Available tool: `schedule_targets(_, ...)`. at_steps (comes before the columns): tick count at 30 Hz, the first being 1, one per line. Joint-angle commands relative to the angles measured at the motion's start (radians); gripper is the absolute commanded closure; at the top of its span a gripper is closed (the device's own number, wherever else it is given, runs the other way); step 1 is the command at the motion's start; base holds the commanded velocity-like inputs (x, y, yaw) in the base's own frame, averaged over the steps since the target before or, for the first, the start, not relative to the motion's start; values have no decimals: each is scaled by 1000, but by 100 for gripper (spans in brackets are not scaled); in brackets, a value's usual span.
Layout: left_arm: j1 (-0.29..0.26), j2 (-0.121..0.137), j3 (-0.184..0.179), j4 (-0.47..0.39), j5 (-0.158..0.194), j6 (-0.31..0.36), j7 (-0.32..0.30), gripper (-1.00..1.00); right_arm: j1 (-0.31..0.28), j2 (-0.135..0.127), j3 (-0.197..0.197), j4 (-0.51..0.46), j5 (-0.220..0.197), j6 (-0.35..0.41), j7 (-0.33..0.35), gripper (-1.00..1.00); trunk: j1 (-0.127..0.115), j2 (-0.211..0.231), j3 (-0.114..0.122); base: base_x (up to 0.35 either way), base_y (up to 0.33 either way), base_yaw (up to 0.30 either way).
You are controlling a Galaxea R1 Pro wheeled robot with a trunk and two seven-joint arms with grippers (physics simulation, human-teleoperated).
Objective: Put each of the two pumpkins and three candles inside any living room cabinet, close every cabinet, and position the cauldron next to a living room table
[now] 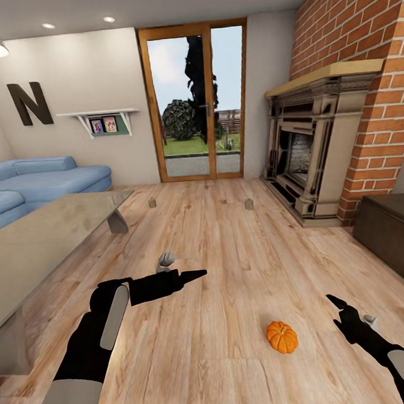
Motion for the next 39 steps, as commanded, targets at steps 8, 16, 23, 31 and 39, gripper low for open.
schedule_targets(8, -1, 0, 3, -3, -2, 4, -4, -100, -1, 6, 61, 41, 13, -2, -73, -100, 0, 0, -1, 0, 0, 0)
schedule_targets(16, -1, 3, 5, -7, 0, 6, -8, -100, 0, 11, 196, 161, 30, -118, -69, -100, 0, 0, -1, 0, 0, 0)
schedule_targets(23, -1, 4, 6, -13, 3, 8, -12, -100, 3, 8, 222, 177, 35, -136, 91, -100, 0, -1, -5, 0, 0, 0)
schedule_targets(31, -1, 4, 5, -15, 3, 8, -12, -100, 5, 5, 223, 181, 34, -140, 109, -100, 4, -3, -36, 0, 0, 0)
schedule_targets(39, -1, 3, 4, -14, 3, 7, -8, -100, 2, 7, 222, 175, 32, -142, 77, -100, 7, -4, -67, 0, 0, 0)
